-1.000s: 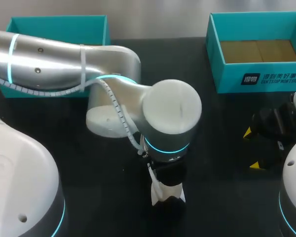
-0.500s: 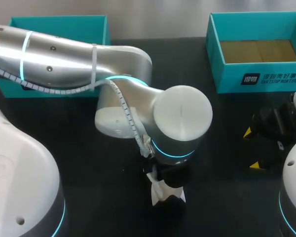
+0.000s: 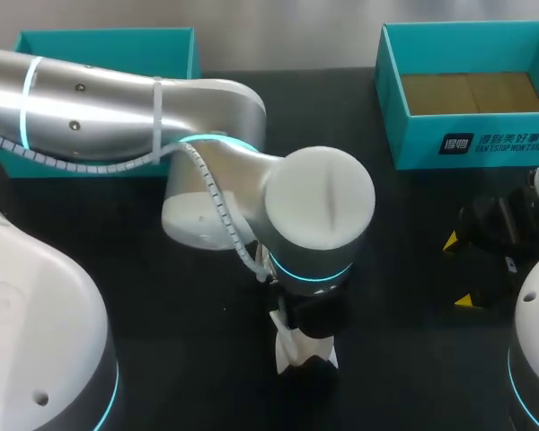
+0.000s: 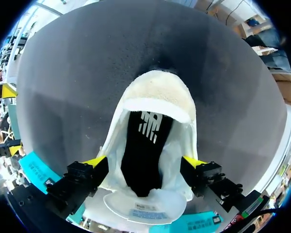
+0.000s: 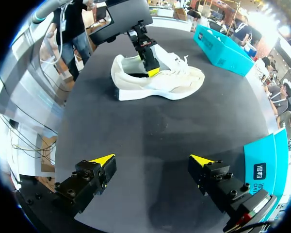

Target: Take the shoe out of the shoebox, open the shoe tongue, remove and reinsert the insole, then place the shoe into the shoebox

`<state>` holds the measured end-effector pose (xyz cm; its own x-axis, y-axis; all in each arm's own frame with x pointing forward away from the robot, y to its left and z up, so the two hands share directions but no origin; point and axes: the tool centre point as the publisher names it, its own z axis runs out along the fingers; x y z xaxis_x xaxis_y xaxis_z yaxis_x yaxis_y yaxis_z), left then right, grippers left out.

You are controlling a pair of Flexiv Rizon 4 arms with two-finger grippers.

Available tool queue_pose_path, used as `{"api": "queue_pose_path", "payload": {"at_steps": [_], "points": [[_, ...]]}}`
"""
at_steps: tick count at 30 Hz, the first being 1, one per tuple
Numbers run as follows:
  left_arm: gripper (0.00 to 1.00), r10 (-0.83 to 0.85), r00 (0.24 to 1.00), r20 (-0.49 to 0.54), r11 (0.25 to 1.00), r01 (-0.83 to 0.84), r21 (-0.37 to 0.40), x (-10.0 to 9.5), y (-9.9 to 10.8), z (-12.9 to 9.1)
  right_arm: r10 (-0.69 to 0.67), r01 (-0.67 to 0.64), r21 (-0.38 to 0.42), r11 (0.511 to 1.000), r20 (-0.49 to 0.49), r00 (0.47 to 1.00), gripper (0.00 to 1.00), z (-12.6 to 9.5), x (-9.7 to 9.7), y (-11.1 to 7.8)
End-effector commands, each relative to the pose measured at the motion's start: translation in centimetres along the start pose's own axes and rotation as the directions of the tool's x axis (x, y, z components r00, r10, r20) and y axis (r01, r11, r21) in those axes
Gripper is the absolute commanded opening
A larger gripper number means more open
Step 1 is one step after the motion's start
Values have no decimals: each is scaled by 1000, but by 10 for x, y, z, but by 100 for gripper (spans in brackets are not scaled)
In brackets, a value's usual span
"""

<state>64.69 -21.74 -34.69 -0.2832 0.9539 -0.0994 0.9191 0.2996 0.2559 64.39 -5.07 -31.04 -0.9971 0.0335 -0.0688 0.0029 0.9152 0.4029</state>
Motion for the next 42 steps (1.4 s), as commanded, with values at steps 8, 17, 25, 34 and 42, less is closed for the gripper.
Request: {"api": "queue_pose_path", "payload": {"at_steps": [8, 17, 25, 34, 42], "points": [[100, 14, 999, 32, 1000, -14, 5, 4, 0, -7, 0, 0, 4, 1000, 2, 1000, 100, 0, 1, 1], [100, 24, 999, 34, 1000, -24, -1, 5, -7, -6, 0, 0, 4, 1000, 2, 1000, 100, 0, 1, 1], [100, -20, 1000, 24, 1000, 20, 3, 8, 11, -6, 0, 0, 4, 1000, 2, 1000, 100, 0, 1, 1], [100, -12, 1000, 19, 999, 11, 37, 1, 21, -10, 0, 0, 4, 1000, 2, 1000, 100, 0, 1, 1], [100, 7, 1000, 18, 997, -8, 80, 3, 31, -13, 0, 0, 4, 1000, 2, 1000, 100, 0, 1, 1]]}}
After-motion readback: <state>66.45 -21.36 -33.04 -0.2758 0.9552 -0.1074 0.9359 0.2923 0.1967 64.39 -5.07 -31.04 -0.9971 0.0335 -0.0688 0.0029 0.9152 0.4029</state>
